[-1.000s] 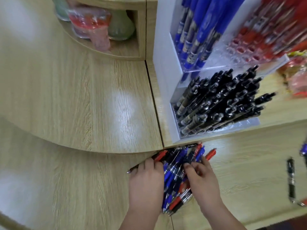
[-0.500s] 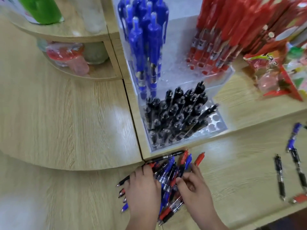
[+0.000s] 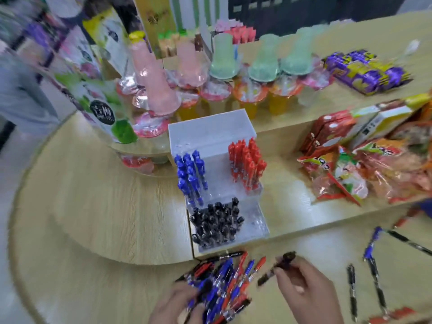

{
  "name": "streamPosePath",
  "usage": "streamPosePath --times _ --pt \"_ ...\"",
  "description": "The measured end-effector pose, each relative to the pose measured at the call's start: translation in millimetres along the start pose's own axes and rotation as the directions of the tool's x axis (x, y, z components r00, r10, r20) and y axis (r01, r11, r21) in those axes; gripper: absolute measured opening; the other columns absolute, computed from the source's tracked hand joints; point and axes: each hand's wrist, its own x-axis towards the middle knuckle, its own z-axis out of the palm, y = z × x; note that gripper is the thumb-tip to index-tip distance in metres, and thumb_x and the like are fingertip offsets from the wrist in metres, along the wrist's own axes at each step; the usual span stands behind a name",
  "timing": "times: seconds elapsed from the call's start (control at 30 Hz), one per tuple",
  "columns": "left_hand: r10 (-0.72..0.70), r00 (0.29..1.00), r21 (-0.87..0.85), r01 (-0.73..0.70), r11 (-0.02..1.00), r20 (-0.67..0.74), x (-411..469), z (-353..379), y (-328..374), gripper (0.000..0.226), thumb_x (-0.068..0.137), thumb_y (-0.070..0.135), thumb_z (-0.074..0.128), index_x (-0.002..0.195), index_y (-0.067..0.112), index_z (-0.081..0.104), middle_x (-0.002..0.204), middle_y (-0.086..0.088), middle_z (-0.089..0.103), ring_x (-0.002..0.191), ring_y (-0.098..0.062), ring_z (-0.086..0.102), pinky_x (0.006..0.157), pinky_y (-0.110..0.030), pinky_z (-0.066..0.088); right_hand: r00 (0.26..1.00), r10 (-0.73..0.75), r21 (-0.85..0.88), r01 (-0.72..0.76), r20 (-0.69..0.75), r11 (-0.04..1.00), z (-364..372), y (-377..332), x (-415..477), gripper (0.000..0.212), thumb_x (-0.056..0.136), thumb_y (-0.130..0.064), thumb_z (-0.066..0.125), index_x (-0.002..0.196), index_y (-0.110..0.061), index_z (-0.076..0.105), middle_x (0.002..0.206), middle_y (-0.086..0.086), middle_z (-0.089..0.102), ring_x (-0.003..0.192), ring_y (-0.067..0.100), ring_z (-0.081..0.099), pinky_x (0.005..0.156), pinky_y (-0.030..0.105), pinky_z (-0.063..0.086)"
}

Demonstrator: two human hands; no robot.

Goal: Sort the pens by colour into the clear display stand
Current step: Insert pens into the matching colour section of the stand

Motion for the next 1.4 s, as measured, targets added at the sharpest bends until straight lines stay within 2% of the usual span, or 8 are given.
streamPosePath --times 0.07,0.13,0.37,0.5,0.9,1.1,1.23,1.4 --pt "0.025 0.997 -0.102 -0.032 0.994 -0.074 7 -6 18 0.029 0.074 0.024 0.084 0.09 0.046 0.074 0.094 0.022 0.067 0.084 0.004 0.064 0.076 -0.007 0.05 0.997 -0.071 -0.005 0.071 0.031 0.997 -17 -16 13 0.035 0.075 -0.002 0.079 0.078 -0.035 0.07 0.073 -0.023 0.071 0.069 -0.005 0.068 0.065 0.003 0.046" --pt "-0.031 0.993 -0.217 0.006 0.976 -0.113 19 -15 46 0.027 0.077 0.011 0.081 0.091 0.033 0.075 0.09 0.013 0.071 0.08 -0.002 0.068 0.076 -0.018 0.055 0.989 -0.13 -0.028 0.132 0.067 0.991 -24 -33 26 0.031 0.081 -0.008 0.076 0.08 -0.038 0.067 0.08 -0.025 0.07 0.075 -0.004 0.067 0.067 0.004 0.047" --pt "-0.101 0.992 -0.369 0.064 0.927 -0.081 55 -31 100 0.021 0.083 0.013 0.074 0.088 0.032 0.073 0.085 0.017 0.073 0.082 -0.001 0.069 0.079 -0.025 0.055 0.954 -0.237 -0.149 0.265 0.184 0.952 3 -54 60 0.013 0.091 -0.031 0.065 0.102 -0.027 0.069 0.085 -0.021 0.066 0.082 -0.003 0.062 0.071 0.02 0.053" --pt "-0.058 0.996 -0.339 0.03 0.94 -0.072 65 -37 100 0.019 0.084 0.015 0.073 0.09 0.034 0.073 0.086 0.018 0.073 0.082 -0.002 0.068 0.08 -0.029 0.055 0.939 -0.238 -0.259 0.301 0.249 0.918 21 -48 65 0.015 0.092 -0.033 0.063 0.106 -0.027 0.067 0.086 -0.026 0.059 0.08 -0.007 0.058 0.068 0.009 0.044" --pt "0.076 0.997 -0.262 -0.078 0.962 -0.015 82 -39 96 0.03 0.085 0.012 0.072 0.09 0.041 0.07 0.086 0.021 0.07 0.082 -0.001 0.065 0.071 -0.01 0.048 0.903 -0.163 -0.558 0.378 0.397 0.739 49 -36 79 0.025 0.097 -0.038 0.052 0.117 -0.029 0.062 0.109 -0.012 0.065 0.096 0.009 0.062 0.068 0.023 0.042" --pt "0.157 0.987 -0.182 -0.148 0.972 0.035 84 -36 99 0.024 0.086 0.017 0.072 0.097 0.037 0.071 0.092 0.025 0.067 0.086 0.001 0.065 0.074 -0.011 0.049 0.916 -0.171 -0.518 0.351 0.364 0.78 29 -39 78 0.034 0.095 -0.043 0.054 0.127 -0.033 0.057 0.119 -0.02 0.062 0.1 -0.001 0.06 0.078 0.021 0.051" --pt "0.218 0.974 -0.146 -0.209 0.967 0.053 85 -26 108 0.023 0.084 0.018 0.073 0.094 0.038 0.071 0.092 0.025 0.066 0.084 0.001 0.065 0.072 -0.01 0.048 0.875 -0.301 -0.287 0.42 0.378 0.861 -1 -57 61 0.021 0.091 -0.035 0.063 0.111 -0.039 0.063 0.098 -0.032 0.058 0.087 -0.008 0.059 0.073 0.009 0.048" --pt "0.252 0.963 -0.172 -0.233 0.957 0.096 84 1 119 0.023 0.082 0.02 0.074 0.097 0.037 0.07 0.092 0.025 0.065 0.085 0.003 0.063 0.071 -0.011 0.047 0.894 -0.351 -0.276 0.424 0.278 0.862 -9 -59 52 0.015 0.085 -0.051 0.056 0.095 -0.04 0.06 0.084 -0.027 0.058 0.074 -0.006 0.057 0.061 0.016 0.048"
